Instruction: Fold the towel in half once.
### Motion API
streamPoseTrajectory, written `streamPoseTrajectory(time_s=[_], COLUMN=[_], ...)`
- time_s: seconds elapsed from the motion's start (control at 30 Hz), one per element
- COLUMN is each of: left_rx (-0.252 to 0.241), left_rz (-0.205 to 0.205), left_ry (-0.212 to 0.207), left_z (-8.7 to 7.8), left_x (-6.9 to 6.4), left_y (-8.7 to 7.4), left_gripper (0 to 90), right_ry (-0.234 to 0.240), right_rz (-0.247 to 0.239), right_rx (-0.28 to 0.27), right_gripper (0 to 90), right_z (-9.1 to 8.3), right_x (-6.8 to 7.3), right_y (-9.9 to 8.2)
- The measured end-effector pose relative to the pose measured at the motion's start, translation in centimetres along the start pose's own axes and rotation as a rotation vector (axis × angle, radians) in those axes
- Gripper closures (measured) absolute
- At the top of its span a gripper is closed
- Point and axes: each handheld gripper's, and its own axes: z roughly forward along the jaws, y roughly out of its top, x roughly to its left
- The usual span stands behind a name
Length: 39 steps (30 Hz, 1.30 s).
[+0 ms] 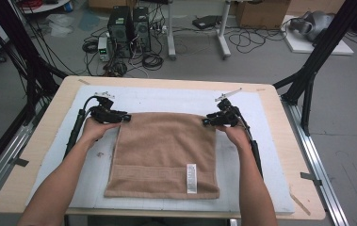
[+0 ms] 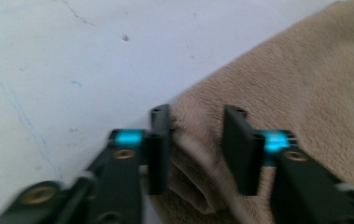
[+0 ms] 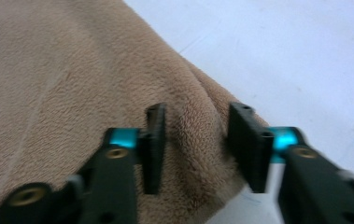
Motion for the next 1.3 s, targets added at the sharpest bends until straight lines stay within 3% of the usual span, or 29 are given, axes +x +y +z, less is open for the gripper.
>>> streamPoseTrajectory(time_s=[0.07, 0.3, 0.4, 0.5, 0.57, 0.67, 0.83, 0.9, 1.03, 1.13, 1.23, 1.3], left_rx=[-0.008, -0.096, -0.128, -0.117, -0.122, -0.083, -0.010, 0.021, -0.037, -0.087, -0.140, -0.139], left_rz=[0.015, 0.079, 0.115, 0.174, 0.219, 0.248, 0.263, 0.258, 0.248, 0.238, 0.221, 0.210], left_ry=[-0.014, -0.022, -0.028, -0.033, -0.039, -0.054, -0.073, -0.071, -0.081, -0.074, -0.045, -0.024], left_z=[-0.3, -3.0, -4.4, -5.8, -6.5, -6.8, -6.1, -5.9, -7.1, -8.2, -8.4, -7.8], left_x=[-0.2, -1.8, -2.9, -4.5, -5.9, -7.2, -8.1, -7.9, -7.8, -7.5, -7.0, -6.5], left_y=[0.1, 1.0, 0.6, -0.8, -2.4, -5.0, -7.6, -7.8, -7.1, -6.0, -4.7, -3.9], left_gripper=[81.2, 85.3, 85.3, 85.2, 85.0, 84.6, 82.3, 74.0, 63.8, 62.9, 63.7, 65.3], right_ry=[-0.003, 0.002, 0.011, 0.031, 0.054, 0.063, 0.090, 0.093, 0.092, 0.084, 0.046, 0.012], right_rz=[-0.013, -0.070, -0.107, -0.151, -0.170, -0.188, -0.176, -0.165, -0.171, -0.176, -0.184, -0.175], right_rx=[-0.002, -0.044, -0.079, -0.104, -0.098, -0.066, 0.006, 0.021, -0.049, -0.107, -0.120, -0.118], right_gripper=[75.3, 80.9, 81.0, 81.0, 80.9, 80.8, 77.3, 70.9, 66.6, 65.3, 65.6, 66.4], right_z=[-0.3, -2.4, -3.7, -5.0, -5.5, -5.7, -4.4, -3.9, -4.9, -6.3, -6.8, -6.4], right_x=[0.3, 1.9, 2.9, 4.6, 5.6, 6.8, 7.4, 7.4, 7.5, 7.4, 6.9, 6.4], right_y=[0.1, 0.7, 0.7, -0.1, -1.1, -3.1, -5.9, -6.3, -5.7, -4.7, -3.8, -3.5])
